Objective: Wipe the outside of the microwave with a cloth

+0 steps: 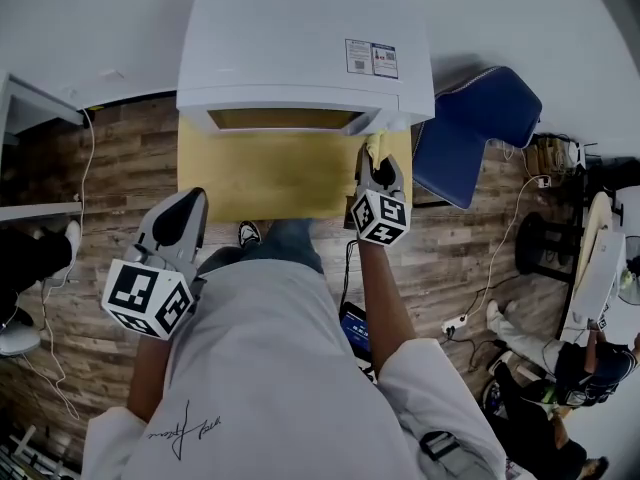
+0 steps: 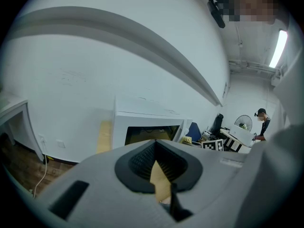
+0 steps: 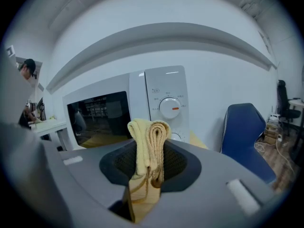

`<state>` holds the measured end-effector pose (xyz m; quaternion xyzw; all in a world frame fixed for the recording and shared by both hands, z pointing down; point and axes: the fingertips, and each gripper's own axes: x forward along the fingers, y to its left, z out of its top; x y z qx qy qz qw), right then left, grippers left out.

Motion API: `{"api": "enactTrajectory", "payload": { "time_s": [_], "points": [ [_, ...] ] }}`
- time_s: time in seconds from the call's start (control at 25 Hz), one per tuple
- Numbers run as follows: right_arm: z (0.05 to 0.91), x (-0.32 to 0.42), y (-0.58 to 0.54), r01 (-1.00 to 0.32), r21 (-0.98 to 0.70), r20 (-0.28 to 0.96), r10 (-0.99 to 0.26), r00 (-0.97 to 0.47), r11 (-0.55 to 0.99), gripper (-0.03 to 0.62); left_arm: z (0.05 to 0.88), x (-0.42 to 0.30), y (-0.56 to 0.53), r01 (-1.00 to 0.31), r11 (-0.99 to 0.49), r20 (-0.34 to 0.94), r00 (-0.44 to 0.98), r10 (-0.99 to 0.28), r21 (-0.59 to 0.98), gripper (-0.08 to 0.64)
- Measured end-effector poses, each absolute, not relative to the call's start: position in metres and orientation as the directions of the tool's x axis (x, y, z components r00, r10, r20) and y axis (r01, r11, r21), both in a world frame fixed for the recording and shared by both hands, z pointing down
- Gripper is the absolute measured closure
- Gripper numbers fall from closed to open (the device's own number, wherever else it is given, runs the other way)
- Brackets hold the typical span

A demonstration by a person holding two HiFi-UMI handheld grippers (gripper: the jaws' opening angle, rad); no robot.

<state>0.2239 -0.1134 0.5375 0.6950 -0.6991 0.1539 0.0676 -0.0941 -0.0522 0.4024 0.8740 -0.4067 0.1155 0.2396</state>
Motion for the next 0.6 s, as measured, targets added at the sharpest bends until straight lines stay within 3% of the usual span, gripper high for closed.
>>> {"api": "enactTrajectory", "payload": {
  "time_s": [0.2, 0.44, 0.6],
  "points": [
    [0.536, 0.217, -0.106, -0.982, -0.180, 0.302, -0.953, -0.001, -0.056, 0.474, 0.401, -0.100, -0.051, -0.772, -0.544, 0.389, 0.635, -0.667, 0.328, 0.568],
    [0.533, 0.177, -0.102, -0.985, -0.167, 0.296, -0.950, -0.102, 0.054, 0.474, 0.399, -0.107, -0.049, -0.777, -0.530, 0.382, 0.629, -0.677, 0.340, 0.568],
    [0.537, 0.172, -0.110, -0.987, -0.158, 0.300, -0.950, -0.091, 0.044, 0.474, 0.400, -0.105, -0.048, -0.775, -0.527, 0.378, 0.631, -0.677, 0.349, 0.568]
  ]
}}
